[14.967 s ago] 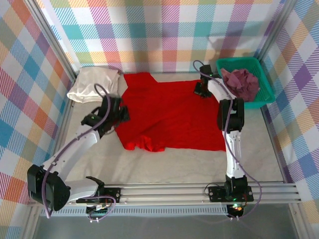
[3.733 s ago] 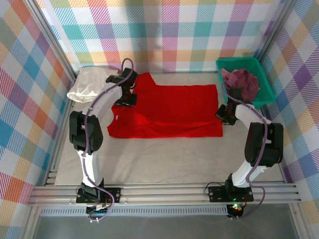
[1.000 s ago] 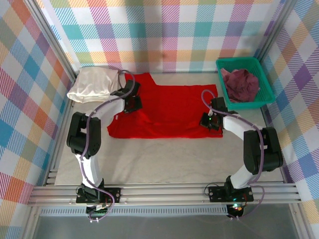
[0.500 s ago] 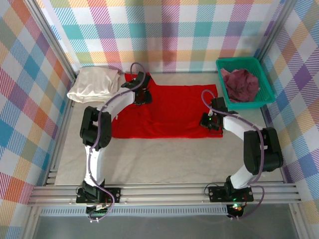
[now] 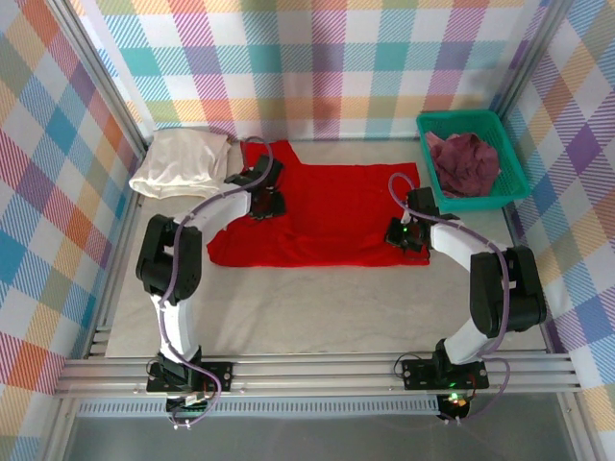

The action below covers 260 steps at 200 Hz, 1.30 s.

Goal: Fold and stack the t-shirts

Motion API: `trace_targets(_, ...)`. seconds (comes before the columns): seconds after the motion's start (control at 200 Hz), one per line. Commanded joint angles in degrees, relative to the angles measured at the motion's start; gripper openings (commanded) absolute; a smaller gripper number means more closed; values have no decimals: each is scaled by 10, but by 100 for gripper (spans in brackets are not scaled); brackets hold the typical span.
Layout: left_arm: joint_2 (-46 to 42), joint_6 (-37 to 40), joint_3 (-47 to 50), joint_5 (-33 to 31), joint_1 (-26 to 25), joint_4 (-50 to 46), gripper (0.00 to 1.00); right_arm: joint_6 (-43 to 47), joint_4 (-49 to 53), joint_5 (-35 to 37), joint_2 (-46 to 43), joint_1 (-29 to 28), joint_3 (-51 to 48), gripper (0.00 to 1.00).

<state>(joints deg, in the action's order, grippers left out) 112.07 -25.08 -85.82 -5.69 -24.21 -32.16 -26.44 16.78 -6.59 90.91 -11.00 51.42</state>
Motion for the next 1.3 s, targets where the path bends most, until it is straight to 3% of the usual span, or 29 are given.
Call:
trace_targets(0.0,36,-3,-27,-16,10,5,40,9,11,-11,-7,-1,8,0)
trace_targets(0.525,121,5,-90,-40,34,-17,39,18,19,3,-19,-2,-1,0)
trace_targets(0.59,131,12,-98,-28,34,-11,35,18,19,3,-20,-2,-1,0)
trace_targets(0.69,137,12,-103,-22,34,-9,16,19,22,6,-20,-1,-1,0)
trace_targets(0.795,132,13,-102,-28,32,-9,4,19,23,8,-24,-1,-4,0)
trace_targets(1.295,138,21,-182,-27,13,-54,0,20,30,10,-24,-2,4,0)
